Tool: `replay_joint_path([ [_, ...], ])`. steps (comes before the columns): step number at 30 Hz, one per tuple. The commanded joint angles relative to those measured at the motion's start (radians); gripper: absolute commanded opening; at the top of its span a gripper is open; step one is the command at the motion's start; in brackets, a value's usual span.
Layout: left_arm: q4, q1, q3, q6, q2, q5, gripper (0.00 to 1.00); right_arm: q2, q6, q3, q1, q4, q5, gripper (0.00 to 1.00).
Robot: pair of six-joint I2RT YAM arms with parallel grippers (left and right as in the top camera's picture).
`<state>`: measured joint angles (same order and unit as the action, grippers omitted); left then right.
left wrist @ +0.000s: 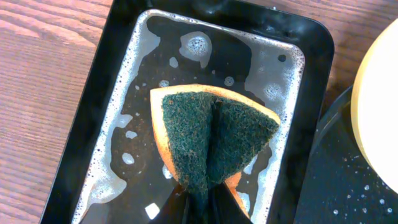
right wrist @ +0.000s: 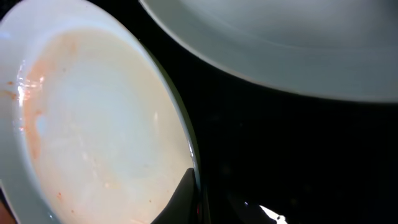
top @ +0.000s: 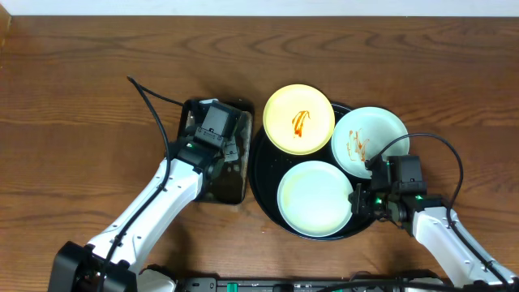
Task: Clean dirty plates on tray and stack at the side
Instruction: 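Return the sponge with the left gripper to the soapy tray, then grasp the rim of the cleaned pale green plate with the right gripper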
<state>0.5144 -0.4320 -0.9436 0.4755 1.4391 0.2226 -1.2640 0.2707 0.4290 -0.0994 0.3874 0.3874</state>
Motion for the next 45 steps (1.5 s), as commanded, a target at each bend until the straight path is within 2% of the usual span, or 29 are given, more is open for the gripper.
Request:
replay_joint_path([
  [1,0.001,0.006,0.006,0.017,0.009,0.002,0.07,-0.006,0.002,-0.006,0.006,-0.060,0.098,0.01],
  [5,0.001,0.005,0.006,0.017,0.009,0.001,0.08,0.007,-0.005,0.010,0.006,-0.124,0.095,0.01],
  [8,0.001,0.006,0.006,0.017,0.009,0.001,0.08,0.022,-0.025,0.055,0.006,-0.095,0.094,0.01],
  [16,0.001,0.006,0.006,0.017,0.009,0.001,0.08,0.023,-0.089,0.271,0.006,0.282,-0.090,0.01],
  [22,0.001,0.006,0.006,0.017,0.009,0.001,0.08,0.022,-0.089,0.366,0.006,0.426,-0.202,0.01],
  [26,0.001,0.005,0.006,0.017,0.009,0.001,0.08,0.022,-0.073,0.426,0.006,0.505,-0.204,0.01],
  [36,0.001,0.005,0.006,0.017,0.009,0.001,0.08,0.021,-0.018,0.443,0.006,0.642,-0.261,0.01],
  [45,0.002,0.005,0.006,0.017,0.009,0.001,0.08,0.021,0.009,0.477,0.006,0.589,-0.384,0.01],
])
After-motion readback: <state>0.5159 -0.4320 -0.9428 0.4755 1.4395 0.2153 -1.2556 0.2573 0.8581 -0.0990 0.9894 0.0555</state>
